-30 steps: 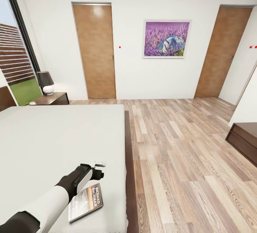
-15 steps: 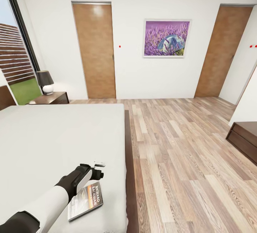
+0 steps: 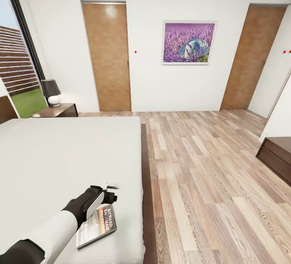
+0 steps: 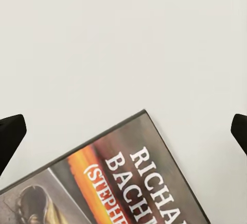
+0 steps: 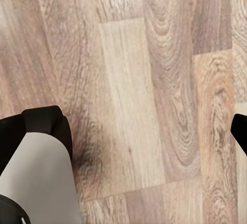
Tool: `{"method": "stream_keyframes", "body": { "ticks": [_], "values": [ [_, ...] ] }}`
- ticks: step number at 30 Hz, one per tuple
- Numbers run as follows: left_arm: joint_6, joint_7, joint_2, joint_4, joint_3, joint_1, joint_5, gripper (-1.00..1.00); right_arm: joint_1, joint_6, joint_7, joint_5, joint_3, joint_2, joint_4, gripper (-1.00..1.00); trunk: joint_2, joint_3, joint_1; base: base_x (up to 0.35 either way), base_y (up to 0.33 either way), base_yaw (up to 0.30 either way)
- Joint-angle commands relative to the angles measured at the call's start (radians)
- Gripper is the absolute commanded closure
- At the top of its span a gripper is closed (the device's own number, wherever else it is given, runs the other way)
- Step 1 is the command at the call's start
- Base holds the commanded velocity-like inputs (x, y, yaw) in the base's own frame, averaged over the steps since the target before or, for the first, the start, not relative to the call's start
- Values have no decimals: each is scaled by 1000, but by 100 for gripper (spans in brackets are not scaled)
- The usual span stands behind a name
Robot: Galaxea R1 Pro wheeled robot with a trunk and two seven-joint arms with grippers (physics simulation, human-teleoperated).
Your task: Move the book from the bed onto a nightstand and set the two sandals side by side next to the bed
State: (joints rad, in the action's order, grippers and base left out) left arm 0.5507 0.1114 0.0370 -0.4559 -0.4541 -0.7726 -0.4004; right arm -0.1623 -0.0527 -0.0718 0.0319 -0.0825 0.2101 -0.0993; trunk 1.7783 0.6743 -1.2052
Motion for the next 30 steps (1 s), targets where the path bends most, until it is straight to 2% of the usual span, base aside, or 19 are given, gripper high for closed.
{"method": "stream_keyframes", "body": {
  "ticks": [1,10,23,30],
  "values": [
    [4,8,1,-2,-8,-1,-11,-100,-1,-4,-6,3,-8,0,1,-100,7,4,-4,0,0,0],
    [3,8,1,-2,-8,0,-11,-100,0,-3,-6,3,-8,0,1,-100,70,32,-38,0,0,0],
    [2,8,1,-3,-8,0,-11,-100,0,-4,-6,3,-8,0,1,-100,70,32,-38,0,0,0],
    [-9,8,1,-3,-8,0,-10,-100,0,-4,-6,3,-8,0,1,-100,112,51,-61,0,0,0]
  ]
}}
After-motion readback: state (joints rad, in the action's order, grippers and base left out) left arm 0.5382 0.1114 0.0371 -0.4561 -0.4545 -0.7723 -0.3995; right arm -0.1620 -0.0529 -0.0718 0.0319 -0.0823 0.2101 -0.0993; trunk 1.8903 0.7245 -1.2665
